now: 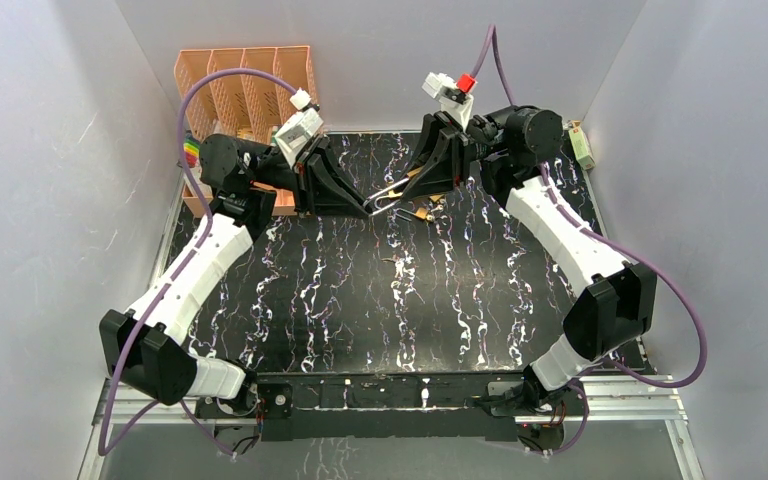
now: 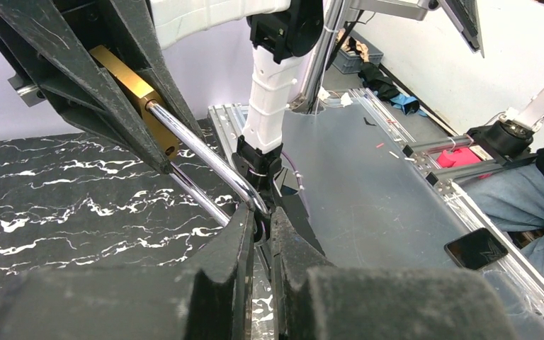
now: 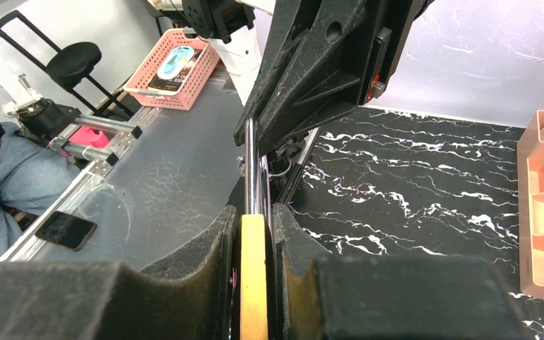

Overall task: Lock with the key
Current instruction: Lock the lock, then place the lock at the center of the board.

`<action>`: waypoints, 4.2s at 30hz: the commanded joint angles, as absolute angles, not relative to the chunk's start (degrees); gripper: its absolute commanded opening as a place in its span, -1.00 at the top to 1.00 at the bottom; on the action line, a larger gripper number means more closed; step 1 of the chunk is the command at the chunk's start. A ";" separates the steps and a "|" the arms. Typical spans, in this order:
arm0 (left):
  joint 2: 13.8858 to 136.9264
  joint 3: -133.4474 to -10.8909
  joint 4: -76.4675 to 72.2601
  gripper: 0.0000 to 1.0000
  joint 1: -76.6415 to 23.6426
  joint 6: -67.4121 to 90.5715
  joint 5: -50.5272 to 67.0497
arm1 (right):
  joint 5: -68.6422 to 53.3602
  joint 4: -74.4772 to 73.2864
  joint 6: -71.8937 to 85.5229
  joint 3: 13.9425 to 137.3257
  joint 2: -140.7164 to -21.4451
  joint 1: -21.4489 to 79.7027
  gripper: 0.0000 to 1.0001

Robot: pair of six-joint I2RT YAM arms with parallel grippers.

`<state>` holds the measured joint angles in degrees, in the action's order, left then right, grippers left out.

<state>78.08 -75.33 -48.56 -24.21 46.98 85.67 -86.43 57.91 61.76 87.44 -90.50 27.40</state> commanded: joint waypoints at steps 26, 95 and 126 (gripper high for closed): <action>85.34 -77.34 -66.42 1.00 -31.29 60.71 76.46 | -75.61 63.37 58.27 92.16 -92.65 34.54 1.00; 75.27 -73.13 -33.16 1.00 -16.91 31.50 55.64 | -38.93 26.43 20.19 74.11 -74.91 39.49 0.41; 71.73 -51.81 -18.42 1.00 -39.73 5.34 -13.09 | 2.50 -5.42 8.97 64.92 -62.88 36.94 -0.97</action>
<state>74.46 -53.36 -7.94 -38.57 7.88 3.84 -0.38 -4.19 8.25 64.64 -62.74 37.04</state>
